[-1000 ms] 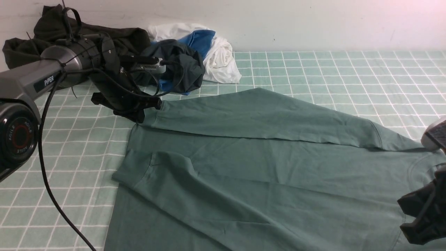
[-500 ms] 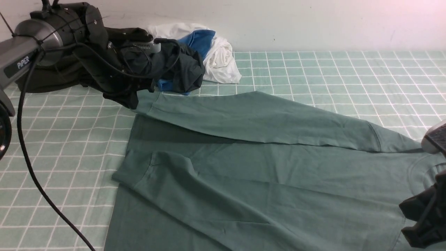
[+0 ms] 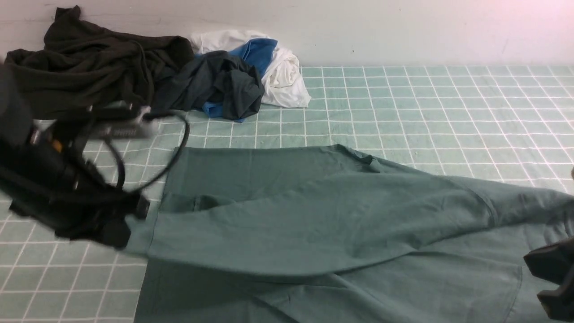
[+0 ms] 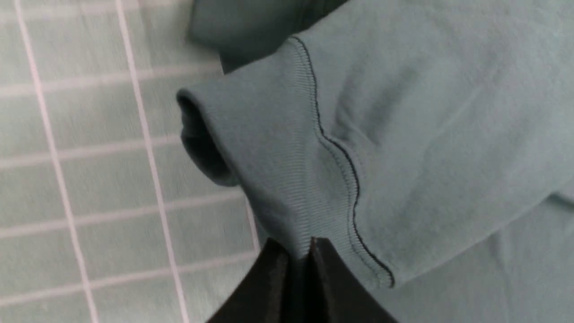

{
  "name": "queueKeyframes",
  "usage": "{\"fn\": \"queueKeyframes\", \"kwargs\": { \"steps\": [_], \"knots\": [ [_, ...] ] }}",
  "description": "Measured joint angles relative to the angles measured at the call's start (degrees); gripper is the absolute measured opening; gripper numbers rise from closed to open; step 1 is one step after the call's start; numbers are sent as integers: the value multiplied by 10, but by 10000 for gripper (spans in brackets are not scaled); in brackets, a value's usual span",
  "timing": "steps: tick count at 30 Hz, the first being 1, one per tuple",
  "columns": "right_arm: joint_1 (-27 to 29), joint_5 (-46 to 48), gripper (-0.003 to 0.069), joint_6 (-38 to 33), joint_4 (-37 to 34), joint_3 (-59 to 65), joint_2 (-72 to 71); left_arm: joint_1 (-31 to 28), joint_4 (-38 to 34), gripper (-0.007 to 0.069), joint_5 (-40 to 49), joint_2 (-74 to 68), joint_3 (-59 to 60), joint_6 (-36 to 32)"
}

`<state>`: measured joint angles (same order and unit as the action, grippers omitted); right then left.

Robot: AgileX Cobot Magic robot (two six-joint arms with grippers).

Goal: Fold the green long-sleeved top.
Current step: Use the left arm to drag and drop the cuff onto the cuff closest to the left arm, then use both arms simultaneously to clamp the lower edge of the clothing fabric

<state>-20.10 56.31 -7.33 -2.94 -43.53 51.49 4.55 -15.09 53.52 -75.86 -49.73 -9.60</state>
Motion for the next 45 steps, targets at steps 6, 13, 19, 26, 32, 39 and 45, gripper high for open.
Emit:
{"fn": "queueKeyframes", "kwargs": {
  "steps": [6, 13, 19, 26, 32, 39, 45],
  "knots": [
    [-41, 9, -14, -1, -1, 0, -7, 0, -9, 104, -104, 172, 185, -85],
    [-74, 66, -14, -15, -33, 0, -7, 28, -9, 396, -57, 303, 198, -153],
    [-85, 65, -14, -31, -45, -1, -7, 123, 34, 472, 74, 279, 195, -153],
    [-85, 50, -14, -31, -45, -2, -7, 289, 80, 461, 72, 156, 194, -153],
    [-85, 48, -14, -32, -45, -2, -7, 391, 117, 461, 34, 17, 193, -153],
    [-85, 40, -14, -33, -30, -2, -7, 460, 151, 461, -2, -67, 190, -153],
    [-85, 37, -14, -33, -30, -2, -7, 468, 160, 446, -6, -87, 183, -138]
  ]
}}
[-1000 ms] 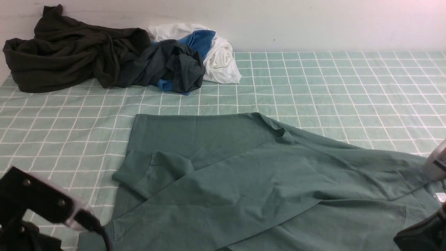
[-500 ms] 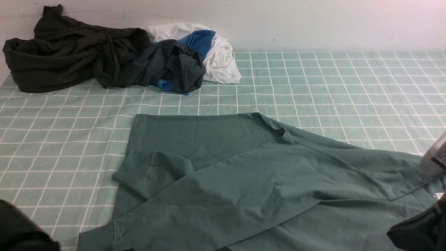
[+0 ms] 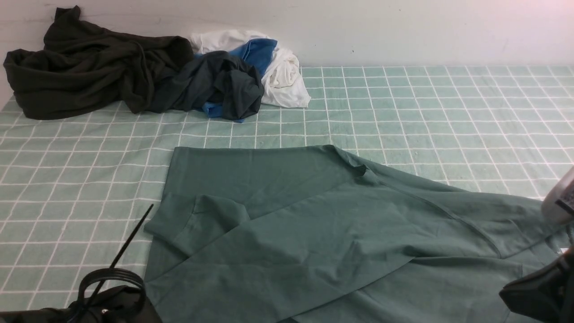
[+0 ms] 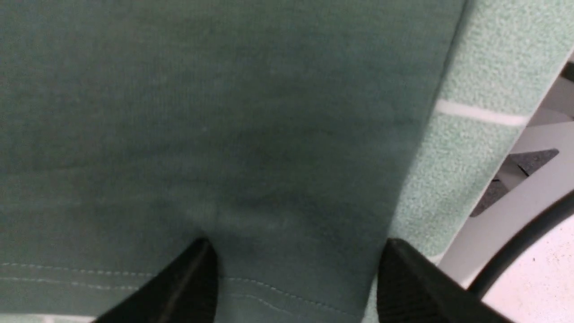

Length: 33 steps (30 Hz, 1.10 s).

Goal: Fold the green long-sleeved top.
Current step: Use both arms simultaneously to clamp the lower edge of the clothing fabric

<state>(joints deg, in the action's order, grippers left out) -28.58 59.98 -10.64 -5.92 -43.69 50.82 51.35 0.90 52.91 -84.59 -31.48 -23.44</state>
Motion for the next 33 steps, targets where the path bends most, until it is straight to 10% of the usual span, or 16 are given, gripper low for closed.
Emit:
{"fn": "queueKeyframes", "kwargs": {
  "steps": [20, 33],
  "knots": [
    [0, -3, -14, 0, 0, 0, 0, 1, 81, 27, -37, 19, 2, 150],
    [0, 0, 0, -33, 15, 0, 8, 1, 77, 6, 56, 27, -12, 168]
  ]
}}
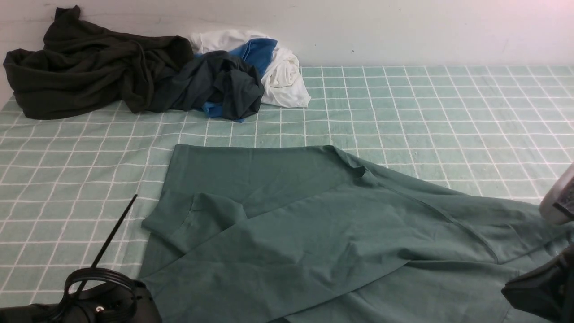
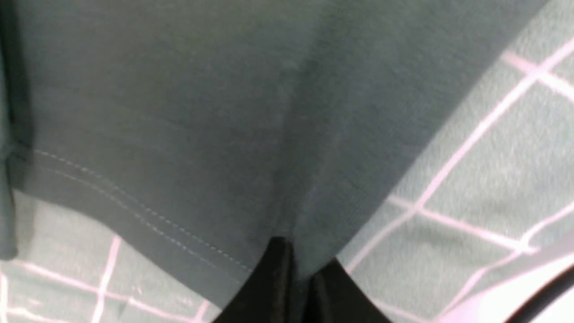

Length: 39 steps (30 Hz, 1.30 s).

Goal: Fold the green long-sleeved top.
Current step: Use both arms simultaneously to clamp the lower edge of the clothing fabric

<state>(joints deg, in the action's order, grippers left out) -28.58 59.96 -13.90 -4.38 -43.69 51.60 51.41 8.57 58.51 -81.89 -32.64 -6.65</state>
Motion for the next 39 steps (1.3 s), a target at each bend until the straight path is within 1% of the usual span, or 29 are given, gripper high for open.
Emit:
{"fn": "queueKeyframes", "kwargs": {
  "steps": [1, 2, 3, 4, 5, 6, 7, 8, 9, 10, 11, 13, 14, 15, 16, 17, 18, 19, 21, 23, 25, 31, 33, 35, 38, 39],
  "knots": [
    [0, 5, 13, -15, 0, 0, 5, 0, 0, 6, 9, 0, 0, 0],
    [0, 16, 43, -49, -3, 0, 21, 0, 0, 6, 23, 1, -1, -1],
    [0, 20, 53, -57, -3, 0, 26, 0, 0, 6, 27, 1, -1, -2],
    [0, 34, 98, -88, -11, 0, 50, 0, 0, 6, 36, 3, -1, -2],
    [0, 38, 117, -102, -15, 0, 62, 0, 0, 6, 39, 4, -1, -2],
    [-1, 45, 159, -123, -21, 0, 78, 0, 0, 6, 39, 7, -1, -2],
    [-1, 46, 167, -127, -23, 0, 84, 0, 0, 6, 39, 7, -1, -2],
    [-7, 46, 235, -159, -27, 0, 107, 0, 0, 6, 39, 10, -1, -2],
    [-8, 46, 242, -159, -28, 0, 110, 0, 0, 6, 39, 10, -1, -2],
    [-14, 46, 279, -177, -28, 0, 123, 0, 0, 6, 37, 11, -1, -2],
    [-25, 46, 332, -204, -29, 0, 145, 0, -1, 6, 29, 11, -1, -2],
    [-32, 43, 382, -225, -26, 8, 166, 0, -3, 6, 26, 11, -1, -2],
    [-33, 43, 391, -228, -25, 9, 169, 0, -3, 6, 25, 11, -1, -2],
    [-34, 28, 417, -239, -12, 28, 188, 0, -6, 6, 24, 11, -1, -2],
    [-34, 28, 419, -239, -10, 28, 191, 0, -7, 6, 24, 11, -1, -2],
    [-34, -6, 432, -244, 7, 53, 209, 0, -10, 6, 23, 11, 0, -3],
    [-34, -11, 433, -244, 11, 56, 213, 0, -10, 6, 23, 11, 0, -3],
    [-34, -66, 437, -246, 27, 85, 233, 0, -11, 6, 22, 11, 0, -4],
    [-34, -94, 438, -246, 33, 98, 244, 0, -11, 6, 22, 11, 0, -4],
    [-34, -149, 440, -251, 44, 121, 274, 0, -11, 6, 18, 11, 0, -4],
    [-34, -171, 440, -261, 44, 129, 296, 0, -12, 6, 17, 11, 0, -4],
    [-34, -164, 432, -298, 48, 121, 320, 0, -13, 6, 14, 11, 0, -4],
    [-35, -162, 412, -298, 52, 120, 321, 0, -13, 6, 14, 11, 0, -4],
    [-36, -162, 378, -290, 56, 120, 321, 0, -13, 6, 14, 11, 0, -4],
    [-38, -162, 289, -273, 60, 120, 320, 0, -14, 6, 13, 11, 0, -4],
    [-38, -164, 230, -268, 62, 120, 319, 0, -14, 6, 13, 11, 0, -4]
  ]
}}
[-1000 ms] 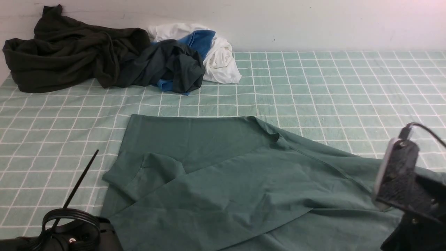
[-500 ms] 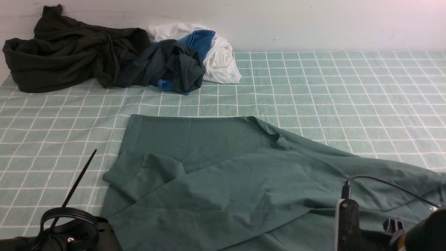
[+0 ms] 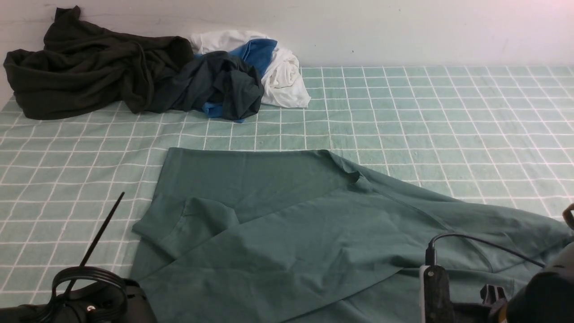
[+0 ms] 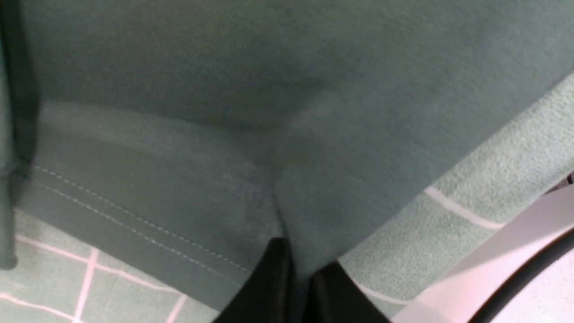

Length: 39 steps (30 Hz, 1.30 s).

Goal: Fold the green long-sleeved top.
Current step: Use both arms simultaneously to clamp the lower edge of the clothing fabric, then use both arms to drag the lower edge of the fabric forward and fold it over the upper edge

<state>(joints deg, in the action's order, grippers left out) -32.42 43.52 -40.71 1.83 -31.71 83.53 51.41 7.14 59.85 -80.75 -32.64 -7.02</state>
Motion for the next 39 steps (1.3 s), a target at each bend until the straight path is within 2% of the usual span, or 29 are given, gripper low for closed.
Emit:
{"fn": "queueKeyframes", "kwargs": {
  "steps": [3, 6, 10, 16, 20, 23, 29, 35, 39],
  "knots": [
    [0, -5, 91, 5, 9, 0, -5, 0, 0, 6, -1, 0, 0, 0],
    [0, -9, 22, 8, 13, 0, -12, 0, 0, 6, 3, 0, -5, 0],
    [0, 0, 15, 12, 15, -1, -31, 0, 1, 6, 18, 0, -23, 0],
    [0, 84, 14, 25, 15, -49, -77, -19, 15, 6, 52, 14, -55, 0],
    [1, 176, 14, 41, 34, -137, -88, -88, 39, 7, 81, 55, -100, -8],
    [17, 198, 14, 42, 41, -194, -87, -142, 54, 9, 90, 64, -151, -29],
    [102, 150, 14, 41, 41, -326, -23, -267, 62, 10, 95, 9, -322, -82],
    [166, 89, 14, 43, 39, -439, 99, -333, 72, 17, 75, -130, -507, -110],
    [185, 61, 14, 48, 38, -499, 176, -351, 102, 17, 48, -228, -605, -112]
  ]
}}
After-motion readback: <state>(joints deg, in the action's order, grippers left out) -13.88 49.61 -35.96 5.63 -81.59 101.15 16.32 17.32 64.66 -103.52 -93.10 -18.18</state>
